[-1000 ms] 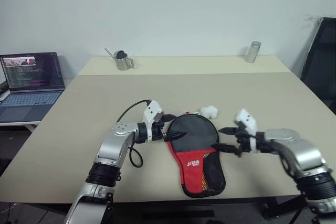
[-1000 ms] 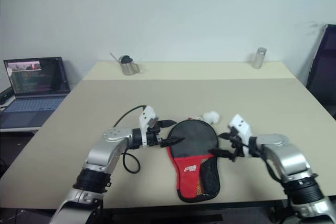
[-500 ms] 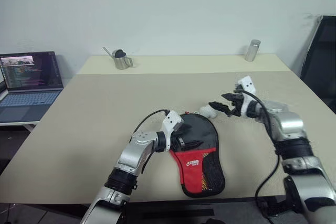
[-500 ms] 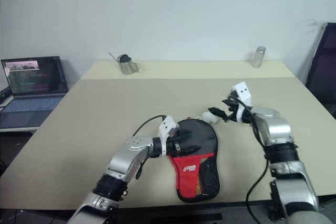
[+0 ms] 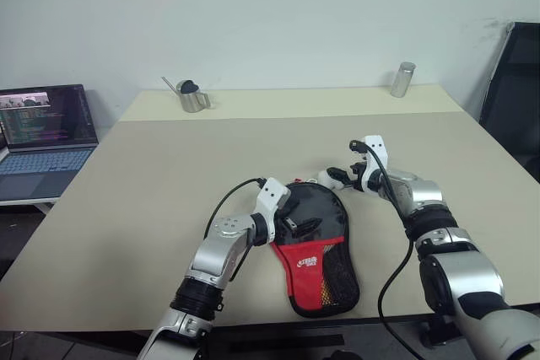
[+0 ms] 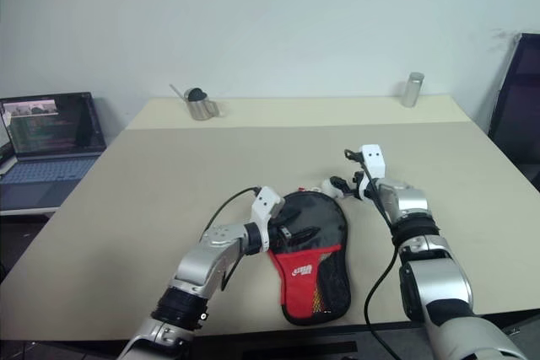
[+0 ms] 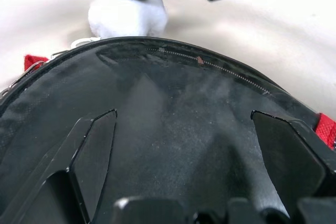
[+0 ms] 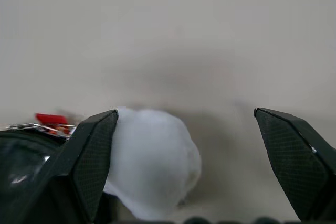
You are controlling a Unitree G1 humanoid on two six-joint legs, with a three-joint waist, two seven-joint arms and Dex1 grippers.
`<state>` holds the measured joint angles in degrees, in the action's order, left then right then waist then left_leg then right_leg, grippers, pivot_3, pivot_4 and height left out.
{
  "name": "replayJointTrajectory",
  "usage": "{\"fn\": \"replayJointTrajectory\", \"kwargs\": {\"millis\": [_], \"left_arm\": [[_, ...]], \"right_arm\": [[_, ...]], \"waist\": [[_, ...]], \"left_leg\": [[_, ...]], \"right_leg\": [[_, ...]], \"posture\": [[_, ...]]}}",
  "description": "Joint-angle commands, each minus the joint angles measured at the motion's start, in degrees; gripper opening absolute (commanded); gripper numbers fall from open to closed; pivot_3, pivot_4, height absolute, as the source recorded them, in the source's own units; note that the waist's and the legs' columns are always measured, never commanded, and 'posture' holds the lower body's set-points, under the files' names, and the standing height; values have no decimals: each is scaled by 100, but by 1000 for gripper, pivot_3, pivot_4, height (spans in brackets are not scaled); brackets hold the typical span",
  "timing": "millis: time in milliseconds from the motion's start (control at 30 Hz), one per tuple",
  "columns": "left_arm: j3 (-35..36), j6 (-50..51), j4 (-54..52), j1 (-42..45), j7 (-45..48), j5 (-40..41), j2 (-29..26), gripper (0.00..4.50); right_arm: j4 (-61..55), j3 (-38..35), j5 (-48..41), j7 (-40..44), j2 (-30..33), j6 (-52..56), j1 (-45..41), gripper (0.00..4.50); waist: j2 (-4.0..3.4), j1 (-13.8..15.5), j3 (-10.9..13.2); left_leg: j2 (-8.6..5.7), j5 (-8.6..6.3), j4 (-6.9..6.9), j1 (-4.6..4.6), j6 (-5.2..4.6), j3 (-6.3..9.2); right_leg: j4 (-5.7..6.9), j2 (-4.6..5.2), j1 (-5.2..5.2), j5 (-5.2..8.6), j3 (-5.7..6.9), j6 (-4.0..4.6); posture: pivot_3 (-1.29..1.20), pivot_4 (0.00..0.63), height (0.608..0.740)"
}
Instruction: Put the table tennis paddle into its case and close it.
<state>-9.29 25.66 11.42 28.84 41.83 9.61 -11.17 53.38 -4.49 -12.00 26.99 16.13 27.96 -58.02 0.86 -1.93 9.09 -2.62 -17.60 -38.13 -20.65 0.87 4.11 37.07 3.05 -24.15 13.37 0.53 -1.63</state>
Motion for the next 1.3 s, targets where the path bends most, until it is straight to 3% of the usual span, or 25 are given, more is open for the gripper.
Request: {"fn": "replayJointTrajectory", "kwargs": {"millis": [33,500,800,933,1033,1300], "left_arm": [[-41,195,85,-207,-37,-9,-93,4475],[-152,160,110,-226,-55,-55,-132,4475],[-167,142,173,-191,-88,-66,-112,4500],[-181,153,195,-184,-103,-62,-115,4500],[-196,168,199,-195,-124,-54,-123,4500],[-244,190,158,-262,-140,-45,-125,4500]], "right_arm": [[269,-94,16,-4,-58,73,-188,4500],[-75,-157,-100,339,-265,606,-2,4500],[-191,-289,-80,23,-310,389,68,1558],[5,-369,-19,-172,-203,180,-20,454],[187,-412,53,-249,-7,22,-85,158],[408,-251,226,29,638,-130,-66,156]], "waist": [[-1,-1,-2],[-7,-2,-13],[-10,3,-15],[-12,10,-17],[-17,15,-22],[-23,93,-25]], "left_leg": [[0,0,0,0,0,-2],[1,0,0,7,-1,-2],[1,0,-1,7,-1,-2],[1,0,-1,7,0,-1],[0,0,-2,7,0,-1],[-4,0,-6,6,-2,3]], "right_leg": [[0,0,0,0,-1,0],[3,-1,4,-1,-2,1],[3,-1,4,-1,-2,1],[4,-1,4,-1,-2,1],[3,-1,6,-1,-1,1],[1,1,12,-1,2,2]], "posture": [[0,150,740],[0,150,740],[0,150,740],[0,150,740],[0,150,740],[0,150,740]]}}
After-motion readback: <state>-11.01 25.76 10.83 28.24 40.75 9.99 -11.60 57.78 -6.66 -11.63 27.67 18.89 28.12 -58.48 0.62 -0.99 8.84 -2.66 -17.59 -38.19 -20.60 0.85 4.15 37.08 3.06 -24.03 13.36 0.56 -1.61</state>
